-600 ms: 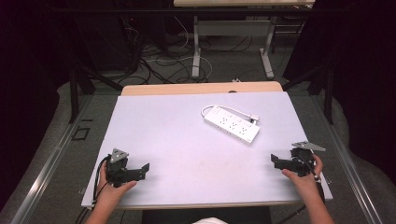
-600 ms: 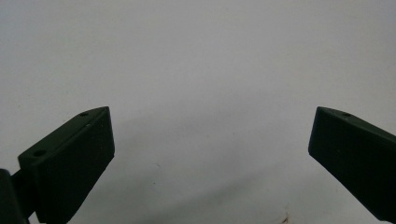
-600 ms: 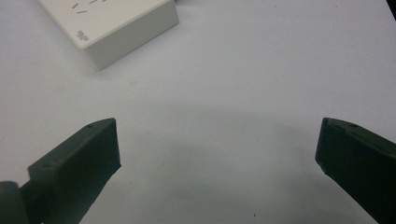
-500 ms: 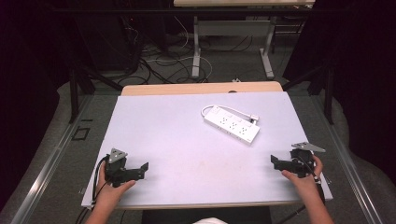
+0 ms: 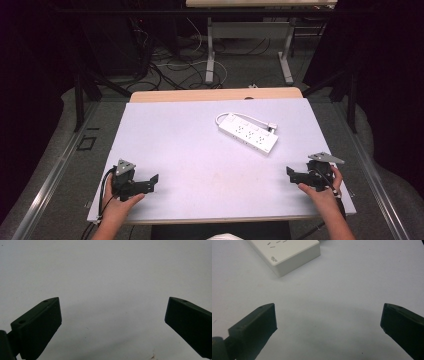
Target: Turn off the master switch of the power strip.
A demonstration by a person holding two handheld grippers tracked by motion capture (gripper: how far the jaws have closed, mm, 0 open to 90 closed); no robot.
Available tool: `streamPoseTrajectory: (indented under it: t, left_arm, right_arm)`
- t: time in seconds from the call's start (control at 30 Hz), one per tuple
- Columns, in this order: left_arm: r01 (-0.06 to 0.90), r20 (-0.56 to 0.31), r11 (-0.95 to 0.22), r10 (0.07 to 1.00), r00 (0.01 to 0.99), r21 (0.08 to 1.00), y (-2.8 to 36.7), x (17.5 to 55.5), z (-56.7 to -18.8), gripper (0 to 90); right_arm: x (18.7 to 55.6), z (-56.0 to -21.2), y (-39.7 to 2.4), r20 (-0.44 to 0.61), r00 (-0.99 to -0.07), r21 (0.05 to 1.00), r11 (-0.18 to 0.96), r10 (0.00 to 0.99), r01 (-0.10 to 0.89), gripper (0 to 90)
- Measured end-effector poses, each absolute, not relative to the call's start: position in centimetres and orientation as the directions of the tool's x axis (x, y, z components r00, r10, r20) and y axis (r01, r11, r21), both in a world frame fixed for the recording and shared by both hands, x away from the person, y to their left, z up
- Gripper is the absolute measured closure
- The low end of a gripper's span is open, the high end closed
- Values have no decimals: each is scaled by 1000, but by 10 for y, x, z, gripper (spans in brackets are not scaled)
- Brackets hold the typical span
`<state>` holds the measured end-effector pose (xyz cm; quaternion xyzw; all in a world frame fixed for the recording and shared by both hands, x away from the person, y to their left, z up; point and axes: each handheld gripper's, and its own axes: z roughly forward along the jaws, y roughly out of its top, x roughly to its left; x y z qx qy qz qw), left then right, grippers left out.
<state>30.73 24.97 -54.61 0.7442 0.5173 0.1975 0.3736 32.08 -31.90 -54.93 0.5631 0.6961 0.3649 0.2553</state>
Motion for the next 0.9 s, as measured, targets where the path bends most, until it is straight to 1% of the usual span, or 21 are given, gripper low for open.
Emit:
streamPoseTrajectory:
  t: [0.1,0.2,0.47,0.57,0.9]
  left_arm:
    - [619,-106,-164,921,375,768,249,307,-546,8]
    - [618,-87,-187,919,386,763,250,307,-545,9]
    - [617,-98,-171,921,378,768,249,306,-546,9]
    - [614,-92,-176,921,380,769,250,306,-545,9]
    - [614,-94,-169,923,372,771,250,306,-546,12]
  right_arm:
    - [321,-549,-319,66,-243,796,96,968,597,6]
    - [321,-548,-318,71,-249,793,96,966,602,11]
    - [325,-548,-312,85,-260,785,96,962,612,21]
    - [327,-546,-309,68,-272,789,115,960,603,25]
    - [338,-537,-296,62,-297,782,139,953,608,45]
